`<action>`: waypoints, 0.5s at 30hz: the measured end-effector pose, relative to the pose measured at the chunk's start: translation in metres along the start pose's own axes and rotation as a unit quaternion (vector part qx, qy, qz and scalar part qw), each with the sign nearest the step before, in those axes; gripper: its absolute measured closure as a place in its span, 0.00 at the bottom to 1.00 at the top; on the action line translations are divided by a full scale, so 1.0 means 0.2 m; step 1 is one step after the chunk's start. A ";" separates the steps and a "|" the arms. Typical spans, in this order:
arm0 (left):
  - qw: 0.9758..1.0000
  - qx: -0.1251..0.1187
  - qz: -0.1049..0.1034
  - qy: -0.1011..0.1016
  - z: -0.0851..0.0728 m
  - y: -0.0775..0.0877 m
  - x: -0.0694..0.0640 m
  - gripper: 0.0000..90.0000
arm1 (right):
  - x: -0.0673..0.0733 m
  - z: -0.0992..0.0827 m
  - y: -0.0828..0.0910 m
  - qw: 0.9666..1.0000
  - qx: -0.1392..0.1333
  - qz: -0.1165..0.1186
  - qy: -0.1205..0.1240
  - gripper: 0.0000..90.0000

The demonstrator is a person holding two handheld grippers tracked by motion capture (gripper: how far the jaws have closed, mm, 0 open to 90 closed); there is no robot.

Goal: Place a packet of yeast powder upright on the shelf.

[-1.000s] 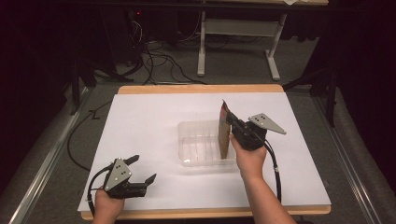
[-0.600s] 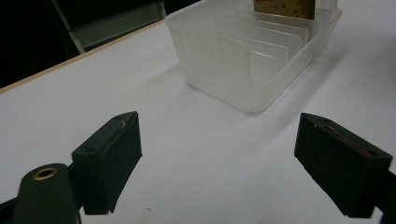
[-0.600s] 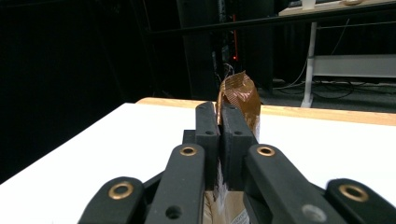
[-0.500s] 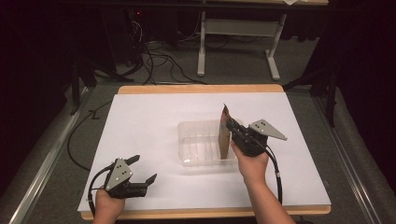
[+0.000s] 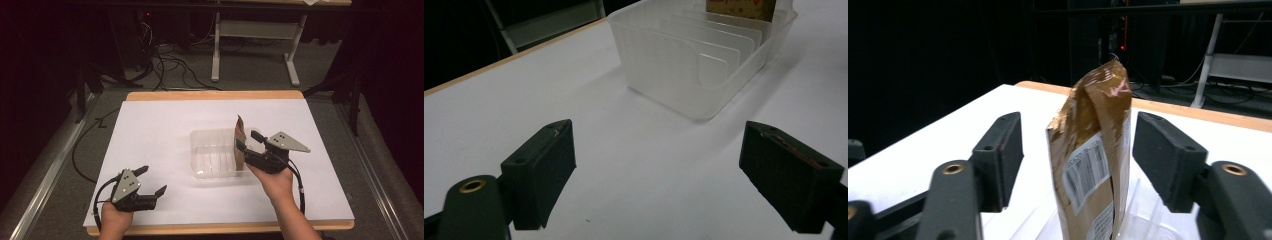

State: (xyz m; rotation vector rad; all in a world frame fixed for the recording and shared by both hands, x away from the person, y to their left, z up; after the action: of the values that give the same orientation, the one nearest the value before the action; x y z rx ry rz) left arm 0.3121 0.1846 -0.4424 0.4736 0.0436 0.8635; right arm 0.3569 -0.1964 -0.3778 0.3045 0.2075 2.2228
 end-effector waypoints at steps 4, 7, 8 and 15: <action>1.000 0.002 -0.001 0.001 0.00 0.00 0.00 0.17 | 0.01 0.00 0.02 1.000 0.004 0.002 0.007 0.35; 1.000 0.003 -0.002 0.004 0.00 0.00 0.00 0.17 | 0.01 -0.01 0.04 1.000 0.005 0.006 0.014 0.31; 1.000 0.003 -0.001 0.004 0.00 0.00 0.00 0.17 | 0.01 -0.01 0.04 1.000 0.005 0.007 0.016 0.30; 1.000 0.005 -0.001 0.008 0.00 0.00 0.01 0.17 | 0.02 -0.03 0.11 1.000 0.005 0.007 0.028 0.18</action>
State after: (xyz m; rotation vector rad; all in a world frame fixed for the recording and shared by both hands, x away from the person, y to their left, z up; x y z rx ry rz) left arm 0.3133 0.1856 -0.4433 0.4763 0.0633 0.8649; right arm 0.3356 -0.2068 -0.3771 0.2502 0.2480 2.2467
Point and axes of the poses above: each handheld gripper's, and its own axes: y roughly backward along the jaws, z roughly out of its top, x roughly to its left, the point moved 2 cm from there along -y, roughly forward along the jaws, and after that the axes turned 6 degrees about z, right-handed, at the moved point
